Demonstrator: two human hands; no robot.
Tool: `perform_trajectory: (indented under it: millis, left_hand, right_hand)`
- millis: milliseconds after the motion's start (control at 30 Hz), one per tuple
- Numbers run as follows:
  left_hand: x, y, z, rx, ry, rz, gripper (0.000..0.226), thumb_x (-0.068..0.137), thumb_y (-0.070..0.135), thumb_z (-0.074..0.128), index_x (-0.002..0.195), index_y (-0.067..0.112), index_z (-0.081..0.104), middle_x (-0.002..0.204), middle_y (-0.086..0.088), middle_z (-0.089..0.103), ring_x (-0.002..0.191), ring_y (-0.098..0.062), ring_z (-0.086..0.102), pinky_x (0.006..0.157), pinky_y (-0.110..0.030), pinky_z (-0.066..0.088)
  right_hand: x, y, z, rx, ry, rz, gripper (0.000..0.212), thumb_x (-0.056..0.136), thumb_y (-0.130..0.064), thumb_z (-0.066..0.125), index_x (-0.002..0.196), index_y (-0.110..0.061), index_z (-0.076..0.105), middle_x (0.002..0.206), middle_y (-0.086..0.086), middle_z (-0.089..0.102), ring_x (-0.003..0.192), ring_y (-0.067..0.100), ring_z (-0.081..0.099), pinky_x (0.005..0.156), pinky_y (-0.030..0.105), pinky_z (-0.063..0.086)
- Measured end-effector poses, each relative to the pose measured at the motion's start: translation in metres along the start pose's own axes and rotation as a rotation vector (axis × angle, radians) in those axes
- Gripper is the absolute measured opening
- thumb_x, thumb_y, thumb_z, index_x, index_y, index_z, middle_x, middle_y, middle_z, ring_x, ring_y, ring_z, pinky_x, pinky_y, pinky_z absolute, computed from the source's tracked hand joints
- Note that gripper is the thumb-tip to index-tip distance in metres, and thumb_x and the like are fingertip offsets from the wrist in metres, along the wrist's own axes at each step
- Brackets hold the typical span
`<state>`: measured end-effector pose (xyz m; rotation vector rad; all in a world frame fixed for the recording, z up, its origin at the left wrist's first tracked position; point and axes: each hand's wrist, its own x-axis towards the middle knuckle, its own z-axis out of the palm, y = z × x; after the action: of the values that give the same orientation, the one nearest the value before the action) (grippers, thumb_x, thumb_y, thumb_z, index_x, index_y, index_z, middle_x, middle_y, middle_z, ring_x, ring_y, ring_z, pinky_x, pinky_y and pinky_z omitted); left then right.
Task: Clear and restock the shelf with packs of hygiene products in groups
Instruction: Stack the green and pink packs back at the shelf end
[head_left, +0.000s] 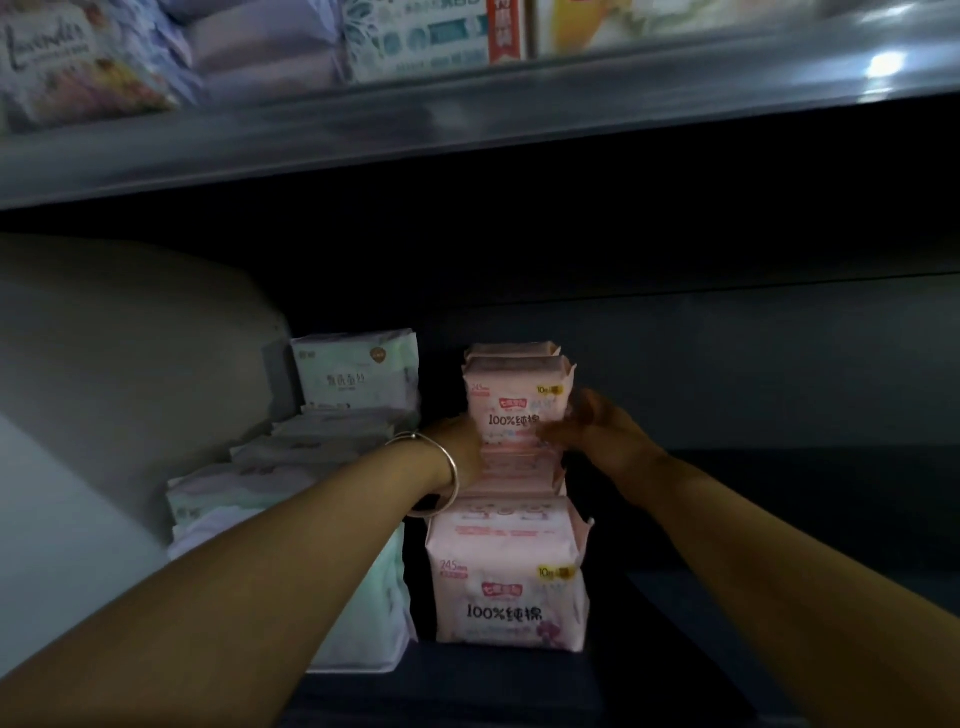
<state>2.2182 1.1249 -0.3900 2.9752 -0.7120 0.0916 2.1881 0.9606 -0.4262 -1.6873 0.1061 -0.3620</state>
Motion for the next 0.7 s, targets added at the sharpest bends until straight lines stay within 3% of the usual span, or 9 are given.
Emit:
perform_trajectory:
  millis: [67, 167, 233, 333, 467, 700]
  left_hand:
    - [-0.012, 0.008, -0.006, -0.022, 0.033, -0.015, 0.033, 0.099, 0.007, 0.037, 0.127, 0.004, 0.053, 0.119, -0.01, 0.056, 0.099, -0.02, 0.053, 0.085, -0.027, 0.043]
    - [-0.041, 0.025, -0.014, -0.094, 0.114, -0.012, 0.034, 0.1, 0.009, 0.037, 0.131, 0.005, 0.049, 0.133, -0.013, 0.052, 0.118, -0.026, 0.052, 0.094, -0.026, 0.04]
    - [-0.064, 0.035, -0.012, -0.16, 0.192, 0.026, 0.033, 0.099, 0.012, 0.037, 0.128, 0.006, 0.052, 0.13, -0.013, 0.054, 0.116, -0.028, 0.053, 0.093, -0.029, 0.042]
    - [-0.107, 0.056, 0.0, -0.155, 0.315, 0.077, 0.032, 0.098, 0.019, 0.038, 0.123, 0.009, 0.055, 0.127, -0.011, 0.055, 0.113, -0.028, 0.052, 0.096, -0.034, 0.042]
    - [-0.173, 0.085, 0.026, -0.131, 0.459, 0.174, 0.037, 0.092, 0.027, 0.043, 0.124, 0.012, 0.055, 0.129, -0.007, 0.053, 0.12, -0.024, 0.044, 0.098, -0.03, 0.031]
    - [-0.269, 0.129, 0.119, -0.115, 0.317, 0.193, 0.041, 0.091, 0.026, 0.054, 0.13, 0.014, 0.046, 0.132, -0.005, 0.045, 0.123, -0.024, 0.039, 0.1, -0.032, 0.029]
  right_hand:
    - [-0.016, -0.006, -0.006, -0.041, 0.054, 0.015, 0.04, 0.08, -0.017, 0.074, 0.113, -0.016, 0.053, 0.114, -0.001, 0.061, 0.112, 0.021, 0.055, 0.1, 0.035, 0.042]
    - [-0.05, -0.016, -0.021, -0.172, 0.107, -0.004, 0.058, 0.087, -0.019, 0.066, 0.14, -0.017, 0.041, 0.139, 0.003, 0.048, 0.12, 0.021, 0.05, 0.096, 0.03, 0.04]
    - [-0.082, -0.019, -0.03, -0.352, 0.104, -0.071, 0.054, 0.091, -0.016, 0.061, 0.141, -0.017, 0.041, 0.139, 0.002, 0.047, 0.115, 0.019, 0.052, 0.094, 0.025, 0.04]
    - [-0.137, -0.016, -0.042, -0.725, 0.129, -0.265, 0.048, 0.089, -0.01, 0.059, 0.137, -0.012, 0.049, 0.143, 0.008, 0.046, 0.13, 0.022, 0.043, 0.105, 0.026, 0.033]
    - [-0.212, 0.0, -0.057, -0.895, 0.111, -0.363, 0.053, 0.088, -0.011, 0.057, 0.14, -0.015, 0.045, 0.152, 0.004, 0.033, 0.14, 0.02, 0.027, 0.112, 0.029, 0.023]
    - [-0.336, 0.069, -0.091, -1.025, -0.065, -0.38, 0.056, 0.088, -0.011, 0.058, 0.142, -0.017, 0.041, 0.154, 0.003, 0.028, 0.141, 0.023, 0.023, 0.114, 0.034, 0.019]
